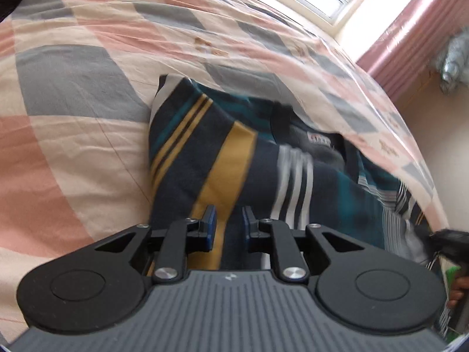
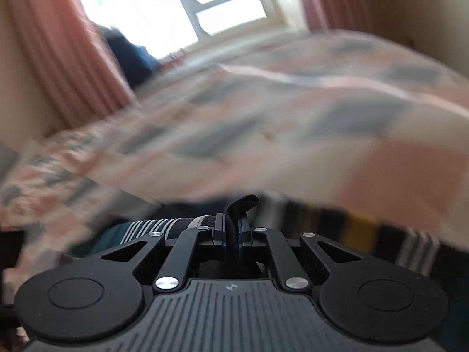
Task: Fold clothes
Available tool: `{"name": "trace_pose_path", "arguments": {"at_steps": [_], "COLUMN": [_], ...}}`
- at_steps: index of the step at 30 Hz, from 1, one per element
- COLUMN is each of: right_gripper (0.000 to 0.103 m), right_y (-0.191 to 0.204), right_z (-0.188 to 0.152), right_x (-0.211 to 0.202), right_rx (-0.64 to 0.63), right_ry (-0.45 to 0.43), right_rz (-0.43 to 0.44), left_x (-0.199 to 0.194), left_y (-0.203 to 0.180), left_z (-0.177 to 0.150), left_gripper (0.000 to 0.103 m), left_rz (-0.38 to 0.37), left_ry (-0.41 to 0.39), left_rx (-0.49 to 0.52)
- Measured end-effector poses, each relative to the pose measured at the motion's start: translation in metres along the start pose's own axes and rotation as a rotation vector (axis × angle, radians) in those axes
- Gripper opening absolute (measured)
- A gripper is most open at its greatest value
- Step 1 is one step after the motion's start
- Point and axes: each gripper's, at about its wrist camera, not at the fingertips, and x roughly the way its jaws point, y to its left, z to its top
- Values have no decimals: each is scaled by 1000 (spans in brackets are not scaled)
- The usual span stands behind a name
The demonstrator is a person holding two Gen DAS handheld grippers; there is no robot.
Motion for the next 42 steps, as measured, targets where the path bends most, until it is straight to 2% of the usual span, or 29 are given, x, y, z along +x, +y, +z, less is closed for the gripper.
{"name": "trace_pose_path", "arguments": {"at_steps": [1,5,6,7,8,9,11,12,13,15,16,18,20,22,25,28,32,34,39,42], "right_gripper": [6,6,10,30,40,45,44,44,42,41,36,38,46,57,57,60,59,58,62,65], "right_y": [-11,-2,1,1,-1,-2,-1,-2,-4,-7,-14,-26,-40,-62,-114,-174,-231,-250,-284,-283], "right_z": [-8,-15,-15,-17,-18,-19,-20,-23,-28,-39,-42,-39,-40,-51,-83,-128,-178,-191,-199,-189], "right_x": [11,8,6,0,-7,-14,-32,-36,-33,-16,-12,-23,-53,-91,-137,-169,-195,-201,-206,-204], "right_rx": [11,-47,-57,-53,-46,-39,-12,6,10,-17,-6,92,167,251,442,724,1020,1088,1190,1162], "right_ry": [35,18,18,9,-4,-17,-66,-70,-41,56,61,37,-15,-65,-76,-69,-148,-200,-358,-347], "right_rz": [-32,-74,-87,-100,-114,-127,-124,-89,-71,-146,-158,-141,-135,-146,-158,-174,-125,-98,-92,-163], "left_x": [0,-4,-6,-8,-10,-10,-8,-6,-2,3,2,-10,-21,-21,-4,-11,-37,-46,-57,-57], "left_y": [-2,-2,-2,-2,-2,-3,-4,-5,-5,-6,-9,-14,-22,-31,-31,-32,-40,-42,-40,-36], "left_z": [-1,-2,-1,0,1,1,0,0,-1,-3,-2,2,4,0,-17,-27,-27,-28,-38,-43], "left_gripper": [14,14,14,14,15,17,20,21,20,19,19,19,19,20,20,19,20,24,24,24], "left_rz": [5,12,14,16,16,23,41,50,57,75,82,76,62,68,114,138,129,123,134,121], "left_ry": [-1,-6,-11,-15,-23,-22,-13,-8,13,35,35,5,-15,14,122,115,84,90,105,121], "left_rx": [20,34,34,34,37,47,72,85,97,126,141,157,188,247,306,297,235,200,150,99]}}
